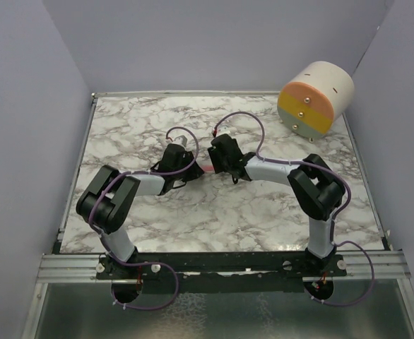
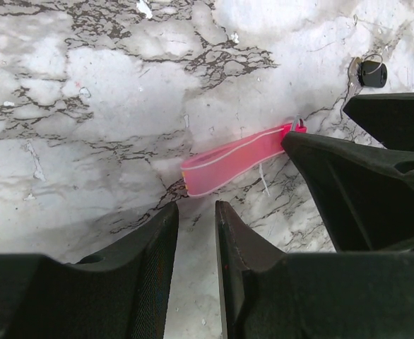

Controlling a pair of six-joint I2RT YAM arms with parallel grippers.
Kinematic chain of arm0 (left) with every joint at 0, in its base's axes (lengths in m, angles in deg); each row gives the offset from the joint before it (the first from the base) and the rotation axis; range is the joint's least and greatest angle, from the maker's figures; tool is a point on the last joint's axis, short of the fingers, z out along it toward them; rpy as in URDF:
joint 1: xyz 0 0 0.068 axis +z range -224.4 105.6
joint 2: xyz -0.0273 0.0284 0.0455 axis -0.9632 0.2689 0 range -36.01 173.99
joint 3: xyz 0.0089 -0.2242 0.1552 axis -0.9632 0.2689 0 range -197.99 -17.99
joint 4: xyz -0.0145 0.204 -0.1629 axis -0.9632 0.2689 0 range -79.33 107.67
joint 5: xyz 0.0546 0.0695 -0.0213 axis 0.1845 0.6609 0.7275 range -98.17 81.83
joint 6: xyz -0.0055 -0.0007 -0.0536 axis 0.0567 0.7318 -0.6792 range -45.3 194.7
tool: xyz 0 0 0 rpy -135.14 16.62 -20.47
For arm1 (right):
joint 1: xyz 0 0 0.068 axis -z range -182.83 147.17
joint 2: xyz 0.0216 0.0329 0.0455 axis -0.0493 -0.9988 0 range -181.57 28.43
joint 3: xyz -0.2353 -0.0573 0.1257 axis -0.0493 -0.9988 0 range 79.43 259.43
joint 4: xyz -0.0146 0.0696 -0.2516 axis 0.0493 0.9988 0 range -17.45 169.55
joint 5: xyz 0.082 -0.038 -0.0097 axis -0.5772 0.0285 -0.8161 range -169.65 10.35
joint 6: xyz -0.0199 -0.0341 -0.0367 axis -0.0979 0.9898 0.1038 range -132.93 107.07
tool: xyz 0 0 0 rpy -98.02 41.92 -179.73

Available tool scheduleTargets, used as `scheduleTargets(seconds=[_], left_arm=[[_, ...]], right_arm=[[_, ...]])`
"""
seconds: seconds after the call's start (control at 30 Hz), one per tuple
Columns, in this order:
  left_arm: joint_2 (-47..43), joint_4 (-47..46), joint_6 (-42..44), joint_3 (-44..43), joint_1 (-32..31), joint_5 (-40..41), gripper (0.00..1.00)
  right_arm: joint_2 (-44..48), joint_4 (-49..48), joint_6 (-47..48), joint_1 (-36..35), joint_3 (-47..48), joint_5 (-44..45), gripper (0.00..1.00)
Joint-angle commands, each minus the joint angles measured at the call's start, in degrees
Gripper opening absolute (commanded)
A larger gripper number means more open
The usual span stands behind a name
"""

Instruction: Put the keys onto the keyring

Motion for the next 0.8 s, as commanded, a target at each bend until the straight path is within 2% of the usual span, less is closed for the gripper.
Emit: scheduleTargets(seconds=[0.0, 0.77], left_arm=[[2.57, 2.45, 0.63, -0.66, -0.07, 1.14, 0.31], [0.61, 2.84, 0.63, 0.14, 0.15, 1.13, 0.31]], right_arm=[[2.74, 1.70, -0.02, 0.02, -0.26, 3.68, 0.60], [8.18, 6.56, -1.87, 0.49, -3.74, 10.28, 0.61]])
